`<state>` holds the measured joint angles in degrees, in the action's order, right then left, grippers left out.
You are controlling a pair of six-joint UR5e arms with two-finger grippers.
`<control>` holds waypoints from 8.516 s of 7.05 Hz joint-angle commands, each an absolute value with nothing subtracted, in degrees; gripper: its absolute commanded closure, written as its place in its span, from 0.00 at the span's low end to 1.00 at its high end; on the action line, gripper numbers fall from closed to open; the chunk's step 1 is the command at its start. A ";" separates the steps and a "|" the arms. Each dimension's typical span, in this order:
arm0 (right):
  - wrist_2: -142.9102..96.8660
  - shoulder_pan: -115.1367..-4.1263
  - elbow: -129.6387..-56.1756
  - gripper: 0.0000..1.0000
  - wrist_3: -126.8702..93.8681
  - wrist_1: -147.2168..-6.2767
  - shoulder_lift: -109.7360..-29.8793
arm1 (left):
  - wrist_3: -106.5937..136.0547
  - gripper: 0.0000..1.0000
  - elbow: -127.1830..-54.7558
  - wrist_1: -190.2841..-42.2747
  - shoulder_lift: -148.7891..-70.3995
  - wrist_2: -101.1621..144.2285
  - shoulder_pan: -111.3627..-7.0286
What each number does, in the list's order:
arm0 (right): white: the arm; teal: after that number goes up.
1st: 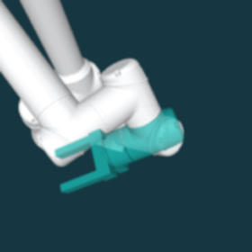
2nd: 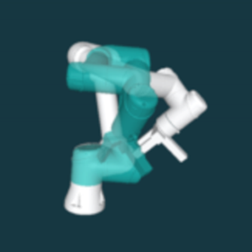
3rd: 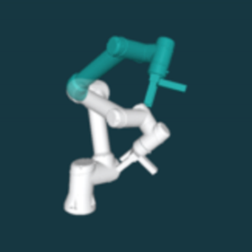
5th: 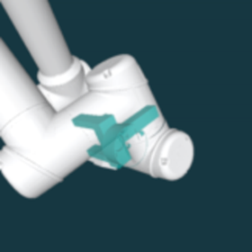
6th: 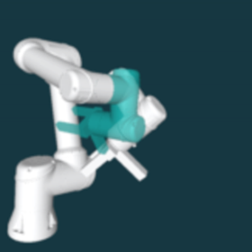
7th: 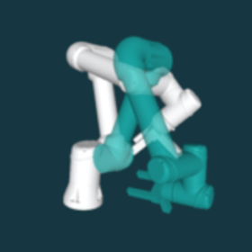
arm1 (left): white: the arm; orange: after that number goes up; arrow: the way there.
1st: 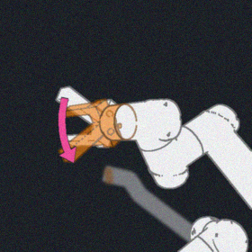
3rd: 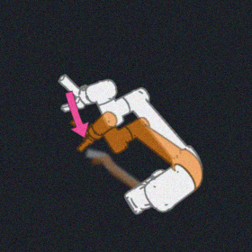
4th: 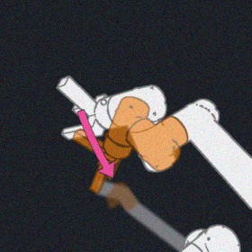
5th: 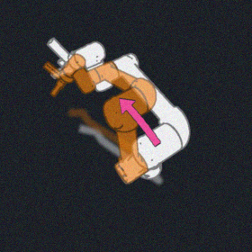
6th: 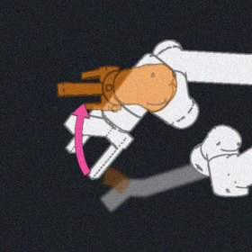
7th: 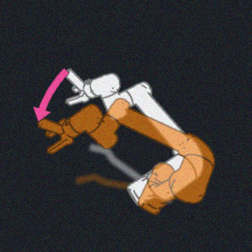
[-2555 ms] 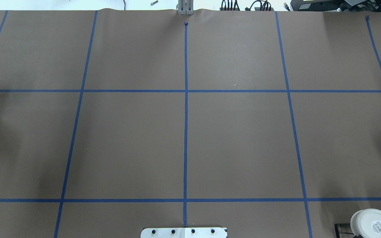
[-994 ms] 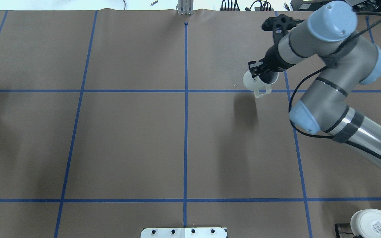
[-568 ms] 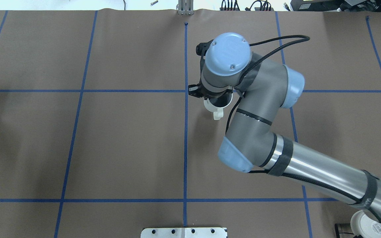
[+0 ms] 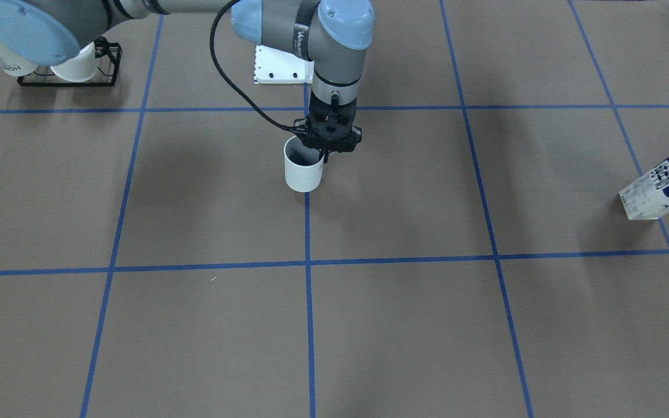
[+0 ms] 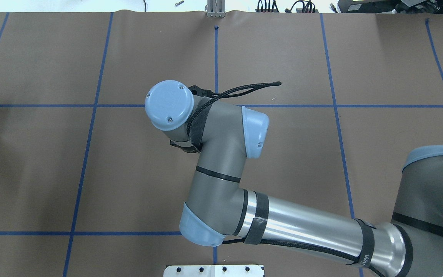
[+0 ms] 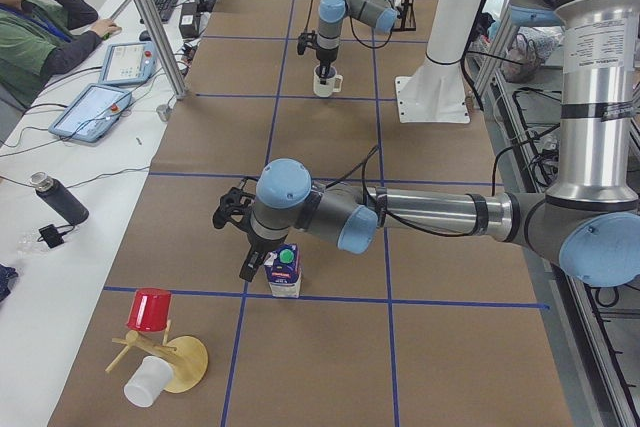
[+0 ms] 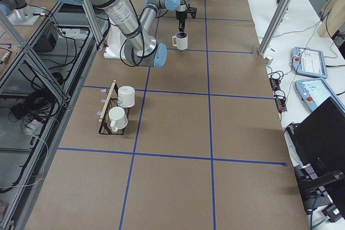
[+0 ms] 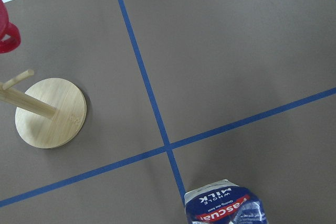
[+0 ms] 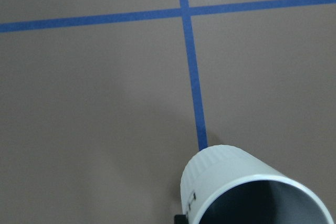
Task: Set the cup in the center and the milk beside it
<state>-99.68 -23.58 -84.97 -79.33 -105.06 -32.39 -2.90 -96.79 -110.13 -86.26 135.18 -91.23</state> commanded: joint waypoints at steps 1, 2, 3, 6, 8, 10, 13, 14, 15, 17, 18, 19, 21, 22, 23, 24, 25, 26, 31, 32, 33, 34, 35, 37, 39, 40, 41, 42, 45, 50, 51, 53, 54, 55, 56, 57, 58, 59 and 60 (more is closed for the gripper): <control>-99.67 -22.76 -83.76 1.00 -79.63 -105.03 -31.81 | -2.90 0.02 -96.77 -110.13 -86.22 135.18 -91.23; -99.67 -22.76 -83.59 1.00 -79.19 -104.77 -31.99 | -2.90 0.02 -96.77 -110.13 -86.22 135.18 -91.23; -99.67 -22.85 -83.67 1.00 -79.19 -104.59 -31.99 | -2.90 0.02 -96.85 -110.13 -86.22 135.18 -91.23; -99.49 -23.38 -83.32 0.79 -78.93 -100.91 -32.43 | -2.90 0.02 -96.77 -110.13 -86.22 135.18 -91.23; -99.40 -23.99 -82.18 0.62 -78.75 -100.55 -32.69 | -2.90 0.02 -96.77 -110.13 -86.22 135.18 -91.23; -97.57 -25.30 -82.70 0.18 -77.09 -100.72 -32.35 | -2.90 0.02 -96.77 -110.13 -86.22 135.18 -91.23; -103.58 -33.45 -88.93 0.00 -68.69 -103.87 -31.91 | -3.07 0.02 -96.16 -110.04 -86.22 135.18 -91.23; -108.41 -39.23 -89.55 0.00 -63.16 -104.67 -32.51 | -2.99 0.02 -95.98 -110.13 -86.22 135.18 -91.23; -114.72 -46.51 -89.47 0.00 -51.62 -104.68 -36.17 | -2.90 0.02 -96.32 -110.21 -86.22 135.09 -91.23; -121.10 -59.10 -89.65 0.00 -26.15 -103.98 -45.92 | -2.72 0.01 -96.42 -109.95 -86.05 135.00 -91.23; -123.38 -63.85 -90.52 0.00 -16.79 -103.80 -51.45 | -2.64 0.01 -96.68 -109.78 -86.13 135.26 -91.23; -124.88 -68.68 -91.83 0.00 -8.52 -103.89 -56.81 | 0.93 0.01 -96.42 -109.25 -86.13 135.00 -91.14; -126.56 -75.57 -97.85 0.00 -0.55 -103.54 -73.11 | 6.67 0.01 -96.68 -109.42 -85.70 135.26 -91.05; -125.95 -79.33 -101.39 0.00 -0.27 -103.54 -80.78 | 7.55 0.01 -96.68 -108.99 -85.78 135.35 -90.97; -125.16 -80.32 -103.25 0.00 -0.26 -103.54 -87.38 | 15.22 0.01 -96.59 -109.16 -85.87 135.61 -90.88; -124.29 -80.85 -103.53 0.00 -0.26 -102.58 -89.71 | 15.81 0.01 -96.50 -109.68 -85.70 135.53 -90.36; -124.45 -80.86 -103.01 0.00 -0.52 -101.61 -91.65 | 15.73 0.01 -96.59 -109.95 -85.69 135.61 -90.35; -124.54 -81.38 -103.18 0.00 -0.35 -100.21 -92.71 | 15.73 0.01 -96.42 -112.13 -84.65 135.35 -88.79; -124.72 -81.83 -103.27 0.00 -0.35 -99.93 -93.08 | 16.88 0.01 -95.98 -114.79 -83.14 135.62 -84.83; -124.63 -81.83 -103.01 0.00 -0.35 -99.93 -93.08 | 16.79 0.01 -94.76 -115.22 -83.23 135.27 -83.07; -124.72 -81.83 -103.01 0.00 -0.44 -100.02 -93.08 | 16.70 0.01 -93.88 -115.31 -83.58 135.18 -81.93; -124.72 -81.83 -103.01 0.00 -0.44 -99.93 -93.08 | 16.61 0.01 -93.87 -115.31 -83.58 135.18 -81.31; -124.72 -81.83 -103.01 0.00 -0.44 -100.02 -93.08 | 16.52 0.02 -93.69 -115.31 -83.58 135.09 -80.78; -124.72 -81.83 -102.92 0.00 -0.44 -100.02 -93.08 | 16.44 0.32 -93.34 -115.31 -83.67 135.09 -79.98; -124.72 -81.83 -103.01 0.00 -0.53 -100.02 -93.08 | 16.44 0.74 -93.34 -115.22 -83.67 135.09 -79.98; -124.80 -81.83 -103.01 0.00 -0.53 -100.02 -93.08 | 16.70 0.95 -93.86 -115.22 -83.76 135.09 -79.98; -124.80 -81.83 -103.01 0.00 -0.53 -100.02 -93.16 | 16.79 1.00 -95.17 -114.88 -83.76 135.44 -80.07; -124.89 -81.83 -103.01 0.00 -0.53 -100.02 -93.16 | 17.22 1.00 -98.06 -112.61 -83.76 135.61 -80.24; -124.98 -81.83 -103.01 0.00 -0.53 -100.02 -93.16 | 29.12 1.00 -111.08 -99.93 -87.52 135.44 -79.63; -125.16 -81.83 -103.01 0.00 -0.70 -100.02 -93.52 | 62.28 1.00 -112.33 -93.12 -109.28 127.20 -56.11; -125.16 -81.83 -103.01 0.00 -0.70 -100.02 -93.43 | 65.88 1.00 -111.54 -87.07 -116.04 123.00 -50.77; -125.16 -81.83 -102.92 0.00 -0.70 -100.02 -93.43 | 74.66 1.00 -111.27 -81.83 -123.64 115.34 -41.09; -125.16 -81.83 -103.01 0.00 -0.70 -100.02 -93.43 | 76.53 1.00 -111.36 -81.74 -124.53 111.48 -37.48; -125.24 -81.83 -103.01 0.00 -0.79 -100.02 -93.43 | 77.34 1.00 -111.18 -81.74 -125.24 107.70 -34.14; -125.24 -81.83 -103.01 0.00 -0.70 -100.02 -93.43 | 77.43 1.00 -111.36 -81.74 -125.24 107.23 -33.58; -125.24 -81.83 -102.92 0.00 -0.70 -100.02 -93.43 | 77.69 1.00 -111.71 -81.83 -125.77 106.62 -32.70; -125.24 -81.83 -102.92 0.00 -0.70 -100.02 -93.43 | 78.57 1.00 -111.53 -81.83 -126.29 104.52 -31.22; -125.24 -81.83 -102.92 0.00 -0.79 -100.02 -93.43 | 78.57 1.00 -111.45 -81.83 -126.30 104.24 -31.03; -125.24 -81.83 -102.92 0.00 -0.79 -100.02 -93.43 | 78.40 0.79 -111.36 -81.83 -126.21 104.24 -31.03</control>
